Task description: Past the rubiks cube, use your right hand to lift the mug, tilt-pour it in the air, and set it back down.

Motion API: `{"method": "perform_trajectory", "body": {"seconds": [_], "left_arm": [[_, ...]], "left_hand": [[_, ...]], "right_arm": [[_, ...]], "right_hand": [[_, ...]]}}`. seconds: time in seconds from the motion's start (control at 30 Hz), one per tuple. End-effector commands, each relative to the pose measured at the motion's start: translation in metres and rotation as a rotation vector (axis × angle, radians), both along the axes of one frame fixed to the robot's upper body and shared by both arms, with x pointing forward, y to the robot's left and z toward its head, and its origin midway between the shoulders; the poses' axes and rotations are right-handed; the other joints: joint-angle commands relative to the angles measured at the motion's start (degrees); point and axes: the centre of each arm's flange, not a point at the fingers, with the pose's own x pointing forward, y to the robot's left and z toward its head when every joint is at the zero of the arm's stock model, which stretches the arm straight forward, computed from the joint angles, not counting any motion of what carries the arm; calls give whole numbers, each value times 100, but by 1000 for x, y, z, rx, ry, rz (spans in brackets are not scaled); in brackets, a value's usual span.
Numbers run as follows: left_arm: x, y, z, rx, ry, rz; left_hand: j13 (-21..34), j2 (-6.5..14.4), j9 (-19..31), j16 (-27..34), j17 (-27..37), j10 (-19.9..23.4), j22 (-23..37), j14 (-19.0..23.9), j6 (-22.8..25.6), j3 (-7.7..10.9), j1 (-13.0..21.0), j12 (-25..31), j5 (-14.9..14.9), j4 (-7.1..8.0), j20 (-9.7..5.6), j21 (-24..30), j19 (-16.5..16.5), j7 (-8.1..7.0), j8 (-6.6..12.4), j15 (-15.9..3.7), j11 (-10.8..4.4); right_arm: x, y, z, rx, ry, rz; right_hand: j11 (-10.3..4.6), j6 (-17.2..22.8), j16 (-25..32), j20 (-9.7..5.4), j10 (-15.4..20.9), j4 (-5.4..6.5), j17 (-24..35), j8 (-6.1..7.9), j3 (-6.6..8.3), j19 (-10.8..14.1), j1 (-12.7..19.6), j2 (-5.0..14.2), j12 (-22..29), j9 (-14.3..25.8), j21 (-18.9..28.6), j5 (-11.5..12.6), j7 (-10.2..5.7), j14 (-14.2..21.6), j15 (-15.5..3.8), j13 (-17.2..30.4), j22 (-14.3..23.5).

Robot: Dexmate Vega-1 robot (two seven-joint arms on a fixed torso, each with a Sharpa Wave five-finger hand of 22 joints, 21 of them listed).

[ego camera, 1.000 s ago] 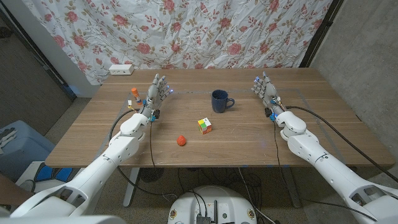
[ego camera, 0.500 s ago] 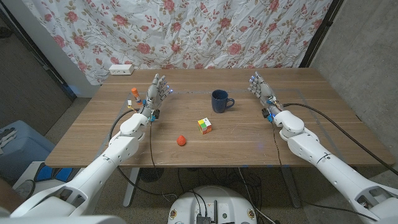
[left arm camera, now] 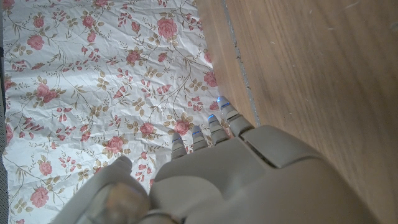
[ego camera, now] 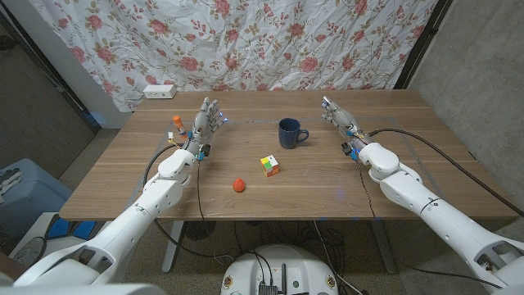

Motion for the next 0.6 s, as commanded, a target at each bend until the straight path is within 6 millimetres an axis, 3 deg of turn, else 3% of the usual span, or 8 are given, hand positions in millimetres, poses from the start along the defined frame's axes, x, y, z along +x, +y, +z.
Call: {"method": "perform_trajectory", "body": {"seconds": [0.03, 0.27, 0.6], "left_arm": [[0, 0, 0, 0, -1, 0], [0, 0, 0, 0, -1, 0], [0, 0, 0, 0, -1, 0]], "left_hand": [[25, 679, 13, 30, 27, 3, 16, 47, -11, 34, -17, 24, 25, 7, -3, 35, 50, -37, 37, -21, -55], [25, 679, 13, 28, 27, 2, 16, 42, -13, 34, -17, 23, 25, 7, -3, 35, 49, -39, 36, -24, -55], [25, 679, 13, 30, 27, 9, 16, 48, -13, 34, -17, 26, 25, 6, -5, 35, 51, -42, 36, -28, -56]], "right_arm": [[-4, 4, 8, -159, -32, -6], [-6, 7, 9, -222, -61, -32], [-7, 7, 10, -309, -83, -50]], "right_hand": [[-11, -134, -11, 28, -119, -91, -36, 0, 3, -141, 90, -105, -14, 26, -23, 51, 3, -130, 3, 9, 21], [-10, -376, -4, 31, -322, -236, -109, -12, 1, -275, 243, -206, -23, 33, -1, 105, 97, -258, 7, 1, 22], [23, -574, -4, 71, -489, -370, -172, -4, 2, -416, 403, -294, -19, 43, -1, 175, 34, -390, 80, -1, 22]]}}
